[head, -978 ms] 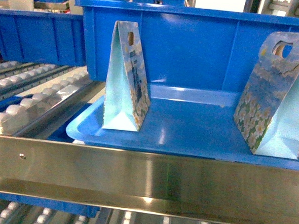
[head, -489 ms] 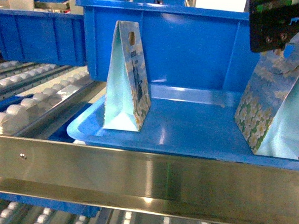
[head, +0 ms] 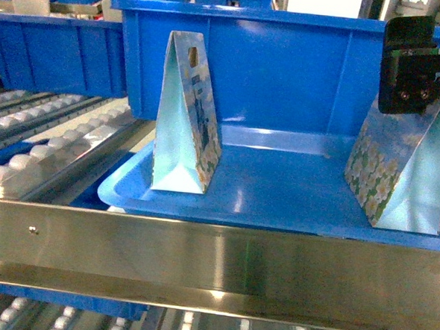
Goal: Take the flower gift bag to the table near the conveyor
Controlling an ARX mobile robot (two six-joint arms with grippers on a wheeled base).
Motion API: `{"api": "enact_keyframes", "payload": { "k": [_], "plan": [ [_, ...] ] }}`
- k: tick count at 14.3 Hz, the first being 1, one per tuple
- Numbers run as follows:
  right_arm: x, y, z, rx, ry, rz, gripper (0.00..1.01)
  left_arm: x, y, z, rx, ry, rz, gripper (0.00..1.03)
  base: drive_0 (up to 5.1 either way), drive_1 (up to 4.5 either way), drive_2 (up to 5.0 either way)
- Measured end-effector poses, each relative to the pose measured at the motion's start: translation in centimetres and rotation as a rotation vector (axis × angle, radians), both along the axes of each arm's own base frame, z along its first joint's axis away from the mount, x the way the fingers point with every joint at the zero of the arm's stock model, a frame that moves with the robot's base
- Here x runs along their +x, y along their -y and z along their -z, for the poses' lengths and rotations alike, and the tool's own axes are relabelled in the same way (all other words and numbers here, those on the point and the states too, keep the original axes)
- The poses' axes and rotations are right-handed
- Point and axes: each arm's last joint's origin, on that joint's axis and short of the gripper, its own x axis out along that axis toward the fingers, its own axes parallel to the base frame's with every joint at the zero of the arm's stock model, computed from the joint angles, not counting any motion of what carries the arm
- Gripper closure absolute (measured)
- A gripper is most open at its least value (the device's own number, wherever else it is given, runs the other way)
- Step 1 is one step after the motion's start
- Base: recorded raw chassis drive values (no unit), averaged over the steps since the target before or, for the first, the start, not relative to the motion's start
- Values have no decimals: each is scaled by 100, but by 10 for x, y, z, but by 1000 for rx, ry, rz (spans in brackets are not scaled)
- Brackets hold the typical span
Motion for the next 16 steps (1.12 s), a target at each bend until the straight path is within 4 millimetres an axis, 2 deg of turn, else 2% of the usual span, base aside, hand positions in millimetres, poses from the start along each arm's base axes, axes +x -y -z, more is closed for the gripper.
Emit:
{"api": "enact_keyframes", "payload": {
  "k": [1,3,4,7,11,12,16],
  "plan": [
    [-3,1,10,51,-36,15,3,0,0,0,0,0,0,5,0,0,0],
    [-4,3,13,86,-39,27,3,0,0,0,0,0,0,5,0,0,0],
    [-4,5,14,90,-24,34,12,0,0,0,0,0,1,5,0,0,0],
    [-9,6,16,94,-18,28,54,0,0,0,0,0,0,5,0,0,0],
    [-12,6,12,104,-3,10,94,0,0,0,0,0,0,5,0,0,0],
    [-13,7,12,102,-3,4,100,0,0,0,0,0,0,5,0,0,0],
    [-20,8,10,115,18,-20,99,0,0,0,0,0,0,5,0,0,0]
  ]
}}
